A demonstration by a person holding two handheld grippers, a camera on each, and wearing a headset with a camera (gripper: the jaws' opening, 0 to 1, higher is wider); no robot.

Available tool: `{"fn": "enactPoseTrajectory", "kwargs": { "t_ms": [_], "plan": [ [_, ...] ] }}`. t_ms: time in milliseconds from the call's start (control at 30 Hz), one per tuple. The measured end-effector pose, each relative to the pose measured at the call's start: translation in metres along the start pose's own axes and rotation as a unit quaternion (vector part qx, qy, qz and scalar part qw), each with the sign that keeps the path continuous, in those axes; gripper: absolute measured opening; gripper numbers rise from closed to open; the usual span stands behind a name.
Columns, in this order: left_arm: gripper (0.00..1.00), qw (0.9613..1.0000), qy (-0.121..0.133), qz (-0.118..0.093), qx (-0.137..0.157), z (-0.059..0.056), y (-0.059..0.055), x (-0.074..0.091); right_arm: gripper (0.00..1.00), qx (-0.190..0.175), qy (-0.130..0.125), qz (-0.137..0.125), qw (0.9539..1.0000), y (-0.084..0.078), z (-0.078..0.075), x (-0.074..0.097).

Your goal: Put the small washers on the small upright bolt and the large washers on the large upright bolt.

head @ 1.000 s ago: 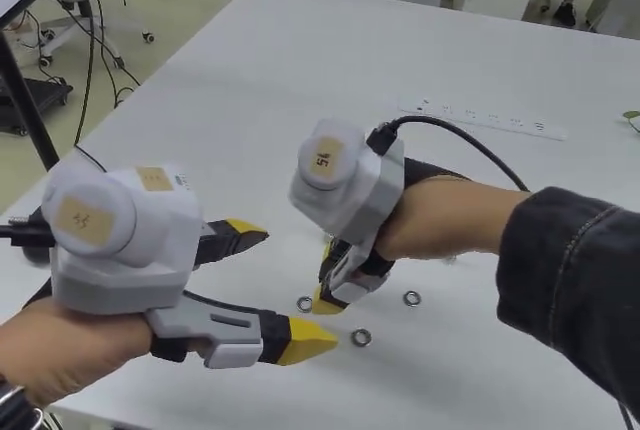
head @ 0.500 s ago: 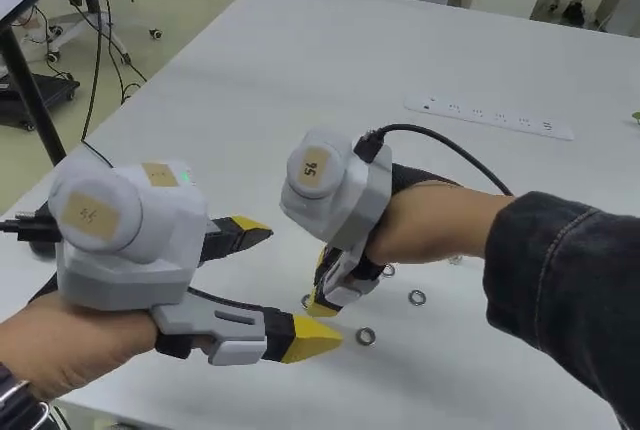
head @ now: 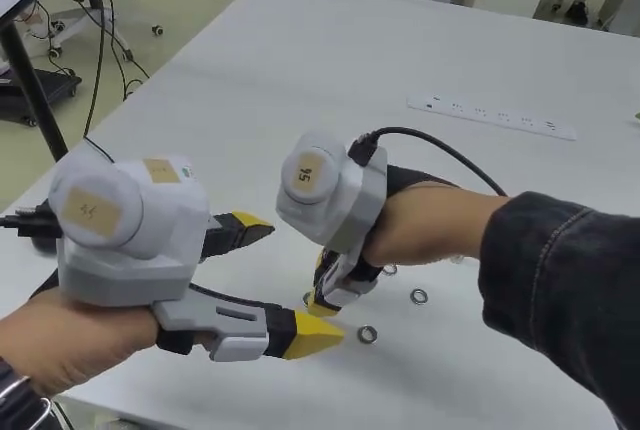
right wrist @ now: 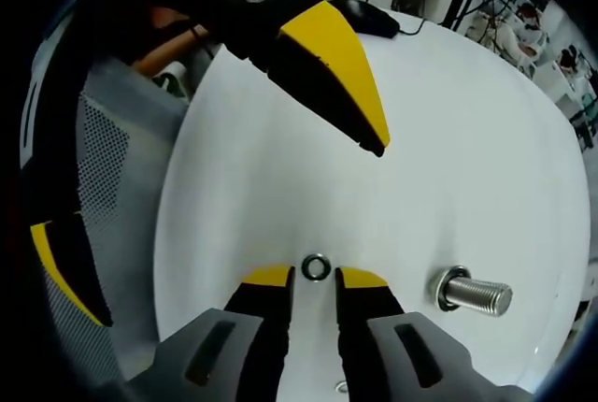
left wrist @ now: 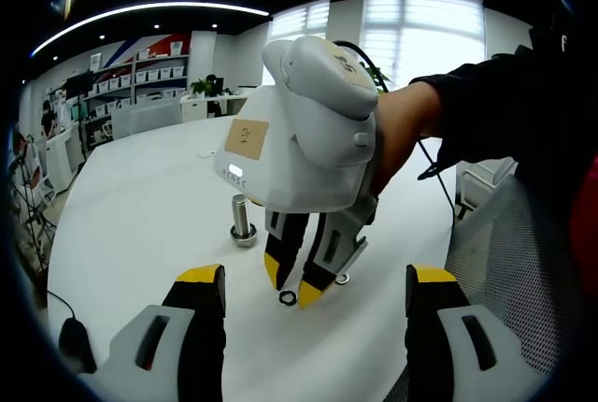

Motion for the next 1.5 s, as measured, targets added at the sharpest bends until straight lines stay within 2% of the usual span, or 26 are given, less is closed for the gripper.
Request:
{"fn": "enactPoseTrajectory", "kwargs": {
  "t_ms": [267, 700, 1200, 1500],
  "plan": [
    [0.78, 1.0, -0.001, 0.0, 0.0, 0.001, 0.0, -0.002, 0.18, 0.018, -0.011, 0.009, 0.9997, 0.0, 0.0, 0.0],
    [0.78, 1.0, 0.0, -0.001, 0.001, 0.001, 0.0, -0.001, 0.13, 0.029, -0.013, 0.01, 0.9995, 0.002, 0.004, 0.0],
    [0.78, 1.0, -0.002, 0.001, 0.001, 0.0, 0.0, 0.001, 0.13, 0.014, -0.008, 0.009, 0.9998, 0.002, 0.004, 0.001],
    [0.78, 1.0, -0.006, 0.001, -0.001, -0.001, -0.001, 0.001, 0.13, -0.003, -0.011, 0.004, 0.9999, -0.007, -0.001, 0.014]
  ]
}}
Point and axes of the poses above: the centre of the closed fingertips' face, and the gripper's own axes: x roughly backward along the fingers, z roughly to its left, y roughly out of its top, the point moved 8 cm from there along x, roughly backward along the fingers, and after that the axes turned 3 degrees about -y, right-handed, at the moved point
